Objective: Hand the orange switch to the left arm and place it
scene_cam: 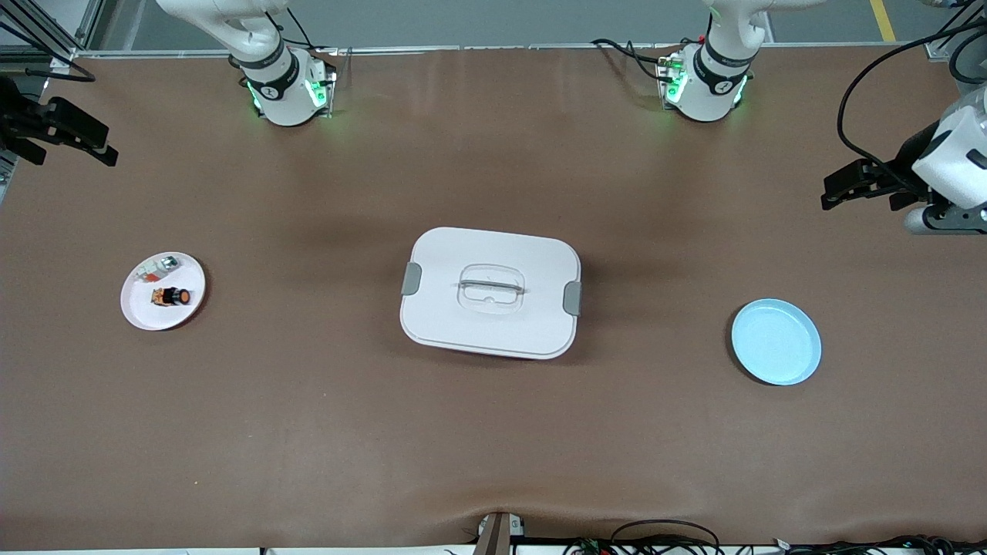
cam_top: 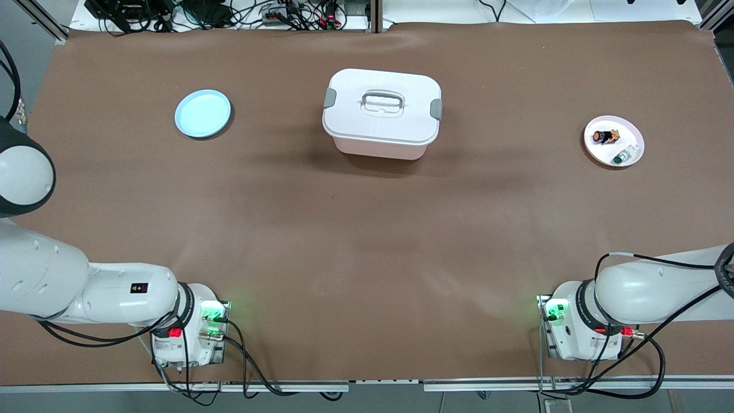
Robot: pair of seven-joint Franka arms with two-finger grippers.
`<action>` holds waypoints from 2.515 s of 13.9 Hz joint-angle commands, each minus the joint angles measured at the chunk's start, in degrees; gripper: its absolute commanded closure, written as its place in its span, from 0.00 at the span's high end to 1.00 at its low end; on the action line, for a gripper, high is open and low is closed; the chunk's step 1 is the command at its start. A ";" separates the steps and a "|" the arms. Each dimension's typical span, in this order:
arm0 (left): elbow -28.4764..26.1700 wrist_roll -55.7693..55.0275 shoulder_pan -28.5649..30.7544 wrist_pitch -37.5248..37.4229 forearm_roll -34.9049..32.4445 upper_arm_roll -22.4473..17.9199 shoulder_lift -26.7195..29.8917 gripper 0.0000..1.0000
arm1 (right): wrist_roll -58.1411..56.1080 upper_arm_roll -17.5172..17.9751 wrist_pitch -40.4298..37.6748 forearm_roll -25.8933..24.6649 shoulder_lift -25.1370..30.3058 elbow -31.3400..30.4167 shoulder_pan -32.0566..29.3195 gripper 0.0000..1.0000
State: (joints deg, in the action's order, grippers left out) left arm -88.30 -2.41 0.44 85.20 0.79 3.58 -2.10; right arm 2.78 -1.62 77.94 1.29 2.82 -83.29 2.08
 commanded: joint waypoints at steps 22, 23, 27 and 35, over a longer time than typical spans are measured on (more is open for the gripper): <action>1.29 0.74 2.20 -1.26 0.18 -0.42 0.70 1.00 | -3.21 0.30 -0.42 -0.67 -0.45 0.76 -1.64 1.00; 1.29 0.74 2.20 -1.26 0.18 -0.42 0.70 1.00 | -3.21 0.30 -0.42 -0.67 -0.45 0.76 -1.55 1.00; 1.29 0.74 2.29 -1.79 0.18 -0.42 0.87 1.00 | -3.21 0.30 -0.16 -0.67 -0.45 1.02 -1.55 1.00; 1.29 0.74 2.20 -1.88 0.09 -0.42 0.78 1.00 | -3.30 0.21 0.11 -0.76 -0.53 1.20 -1.73 1.00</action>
State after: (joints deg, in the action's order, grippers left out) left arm -87.37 -2.30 2.56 84.38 0.79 3.16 -1.84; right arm 0.19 -1.71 78.28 1.13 2.61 -83.16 0.86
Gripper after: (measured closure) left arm 0.000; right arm 0.000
